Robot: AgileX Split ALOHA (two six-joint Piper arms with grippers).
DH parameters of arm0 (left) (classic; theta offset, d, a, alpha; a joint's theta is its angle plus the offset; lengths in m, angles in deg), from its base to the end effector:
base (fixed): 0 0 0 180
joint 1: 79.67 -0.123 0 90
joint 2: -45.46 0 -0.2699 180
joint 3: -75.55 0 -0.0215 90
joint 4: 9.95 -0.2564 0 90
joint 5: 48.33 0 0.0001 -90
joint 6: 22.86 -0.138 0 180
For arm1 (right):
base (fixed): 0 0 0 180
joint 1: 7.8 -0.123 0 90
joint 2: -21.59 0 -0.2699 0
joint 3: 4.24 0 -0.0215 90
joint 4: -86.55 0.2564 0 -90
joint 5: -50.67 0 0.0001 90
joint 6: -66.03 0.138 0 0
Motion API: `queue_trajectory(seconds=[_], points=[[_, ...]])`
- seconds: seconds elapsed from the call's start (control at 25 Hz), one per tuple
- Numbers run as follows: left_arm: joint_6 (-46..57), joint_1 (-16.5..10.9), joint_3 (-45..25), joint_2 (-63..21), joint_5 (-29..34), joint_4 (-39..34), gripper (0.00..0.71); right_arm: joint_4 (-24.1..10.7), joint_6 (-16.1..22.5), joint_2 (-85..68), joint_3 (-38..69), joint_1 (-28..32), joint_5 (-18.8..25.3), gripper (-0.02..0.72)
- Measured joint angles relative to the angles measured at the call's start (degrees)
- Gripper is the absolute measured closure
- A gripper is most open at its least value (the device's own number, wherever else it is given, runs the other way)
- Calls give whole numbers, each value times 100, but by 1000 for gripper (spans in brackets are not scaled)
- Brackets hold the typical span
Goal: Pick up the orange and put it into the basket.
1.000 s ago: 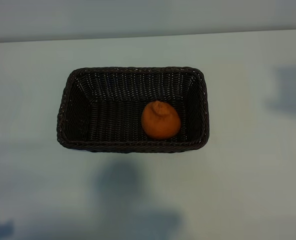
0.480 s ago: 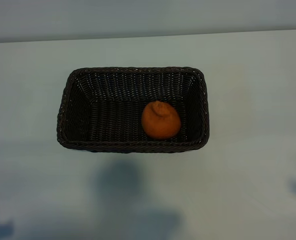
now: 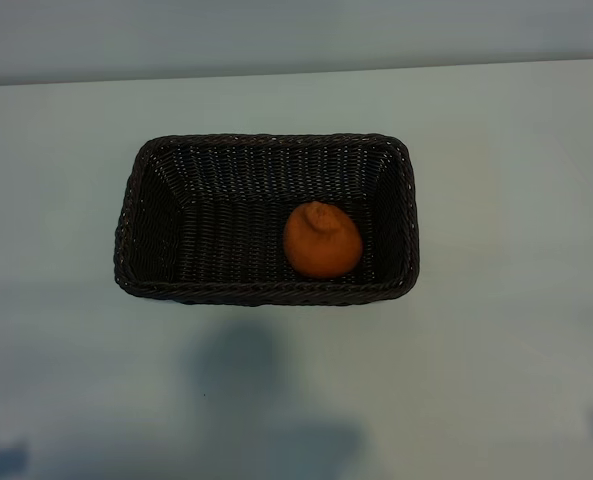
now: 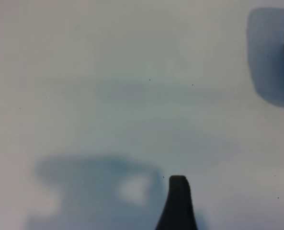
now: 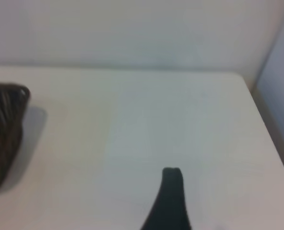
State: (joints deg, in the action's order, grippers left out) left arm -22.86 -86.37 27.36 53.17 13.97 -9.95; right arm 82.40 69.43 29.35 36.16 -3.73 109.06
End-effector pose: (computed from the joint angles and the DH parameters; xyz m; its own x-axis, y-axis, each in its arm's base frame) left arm 0.0540 0.0063 0.2555 -0.4693 -0.0551 -0.8813 -0.1167 0.9932 0.0000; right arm 0.0406 -0.0114 0.3073 -0.2802 0.0413 -0.9591 0.1358 0.9907 0.0030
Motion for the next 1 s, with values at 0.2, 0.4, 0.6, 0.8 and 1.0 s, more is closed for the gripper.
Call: queue_trajectory(seconds=[0.2,0.4,0.6,0.8,1.0], points=[[0,0,0,0,0,0,118,47,-6,0,346,66,147,105],[0,0,0,0,0,0,118,182,-32,0,699,66,473,107],[0,0,0,0,0,0,118,415,-289,0,717,66,485,107],[0,0,0,0,0,0,118,564,-305,0,839,66,342,107],[0,0,0,0,0,0,118,564,-248,0,844,66,302,107]])
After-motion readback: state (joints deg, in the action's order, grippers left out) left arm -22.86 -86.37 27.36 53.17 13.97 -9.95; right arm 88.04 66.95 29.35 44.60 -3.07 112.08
